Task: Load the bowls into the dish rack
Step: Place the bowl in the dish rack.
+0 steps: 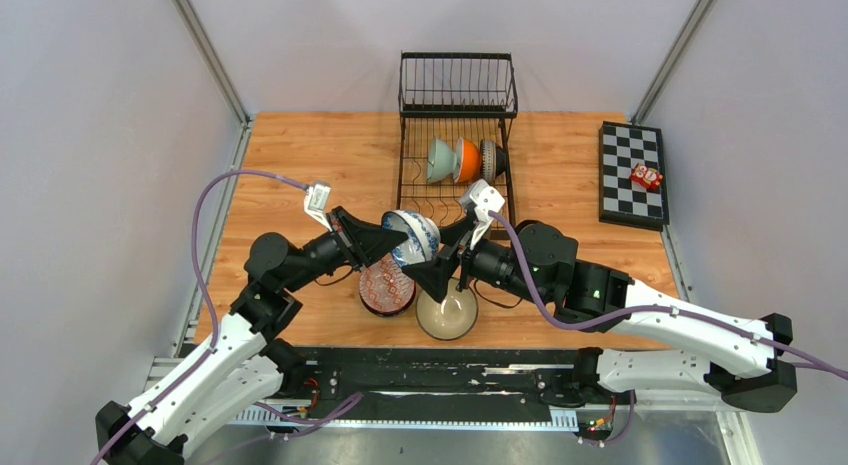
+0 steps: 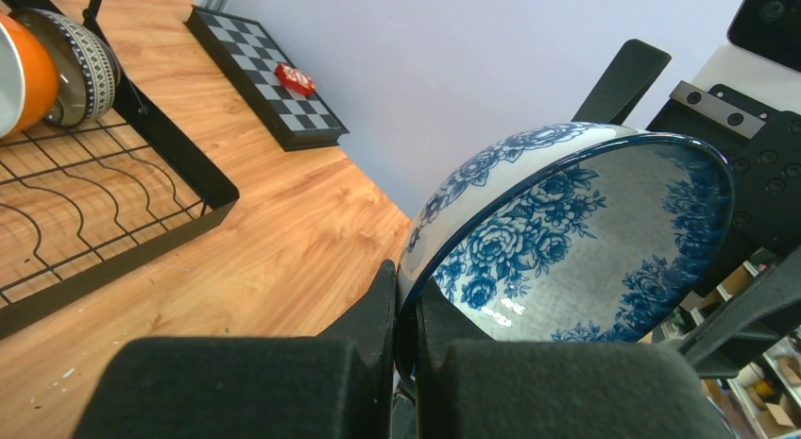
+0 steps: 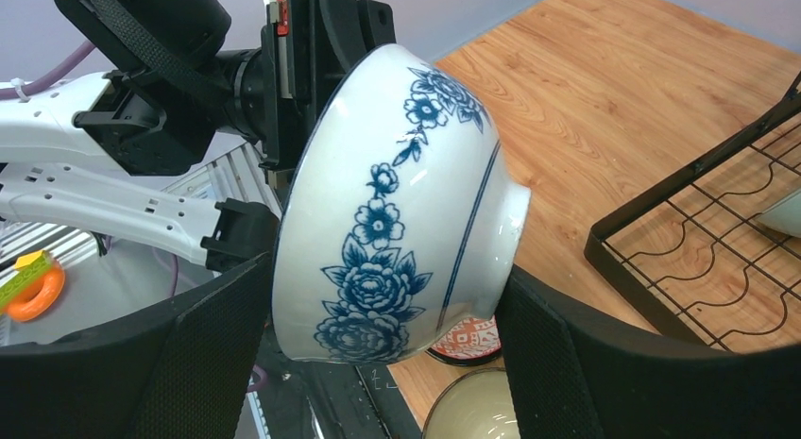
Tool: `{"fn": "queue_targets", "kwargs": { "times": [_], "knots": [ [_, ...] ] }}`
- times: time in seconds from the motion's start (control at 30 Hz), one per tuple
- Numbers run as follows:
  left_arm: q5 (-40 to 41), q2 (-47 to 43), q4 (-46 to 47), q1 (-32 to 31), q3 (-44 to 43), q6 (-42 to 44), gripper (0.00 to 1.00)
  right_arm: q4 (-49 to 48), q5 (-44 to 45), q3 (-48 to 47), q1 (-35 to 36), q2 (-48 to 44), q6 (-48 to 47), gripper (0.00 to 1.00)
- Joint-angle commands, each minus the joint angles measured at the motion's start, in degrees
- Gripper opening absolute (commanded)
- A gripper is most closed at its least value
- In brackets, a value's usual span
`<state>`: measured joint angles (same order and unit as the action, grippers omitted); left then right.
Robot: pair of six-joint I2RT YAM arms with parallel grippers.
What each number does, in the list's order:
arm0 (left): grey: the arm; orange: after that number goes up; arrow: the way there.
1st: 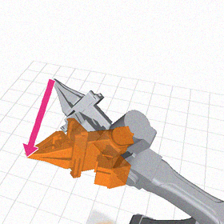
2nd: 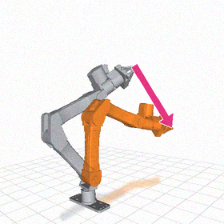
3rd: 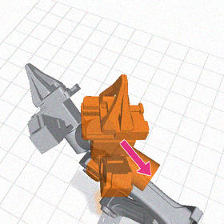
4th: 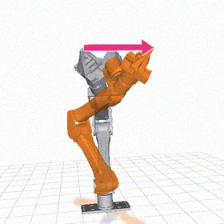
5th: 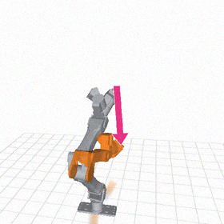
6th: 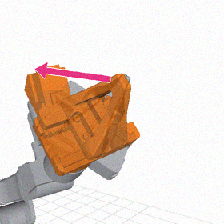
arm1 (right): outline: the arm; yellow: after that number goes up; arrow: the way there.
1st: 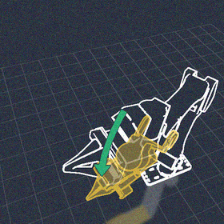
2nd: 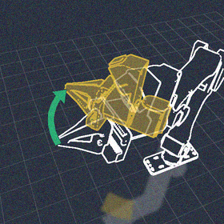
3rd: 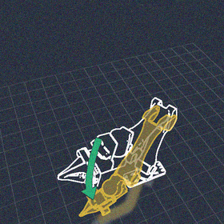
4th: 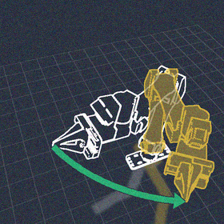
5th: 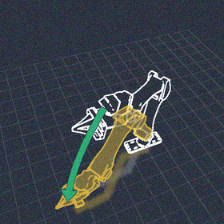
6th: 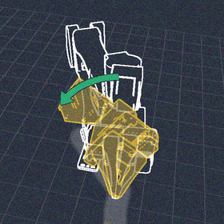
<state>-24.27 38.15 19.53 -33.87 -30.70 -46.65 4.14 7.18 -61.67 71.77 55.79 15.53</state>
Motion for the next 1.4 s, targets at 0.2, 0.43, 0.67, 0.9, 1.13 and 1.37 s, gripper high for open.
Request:
{"fn": "queue_targets", "kwargs": {
  "times": [0.2,0.43,0.67,0.9,1.13,1.37],
  "knots": [
    [-0.4,0.2,1.8,0.2,-3.0,0.9,0.00,0.9,-1.0,-1.8,0.5,0.0,-1.1,0.77],
    [-0.5,0.7,1.6,0.1,-3.1,1.3,0.00,1.2,-1.2,-1.6,0.5,-0.6,-0.8,0.84],
    [-0.6,0.9,1.9,0.1,-3.2,1.0,0.00,0.2,-3.1,-1.0,0.5,-1.7,-0.6,0.83],
    [-0.7,0.9,2.2,0.1,-3.0,0.6,0.00,-1.3,-4.5,0.0,0.6,-2.6,-0.1,0.80],
    [-1.0,0.9,2.9,0.2,-2.8,0.1,0.00,-0.9,-2.5,-0.5,0.5,-2.0,-0.3,0.03],
    [-0.7,0.9,1.5,0.1,-2.8,0.0,0.05,-2.0,-0.7,0.3,0.6,-2.3,-0.6,0.03]
  ]
}}
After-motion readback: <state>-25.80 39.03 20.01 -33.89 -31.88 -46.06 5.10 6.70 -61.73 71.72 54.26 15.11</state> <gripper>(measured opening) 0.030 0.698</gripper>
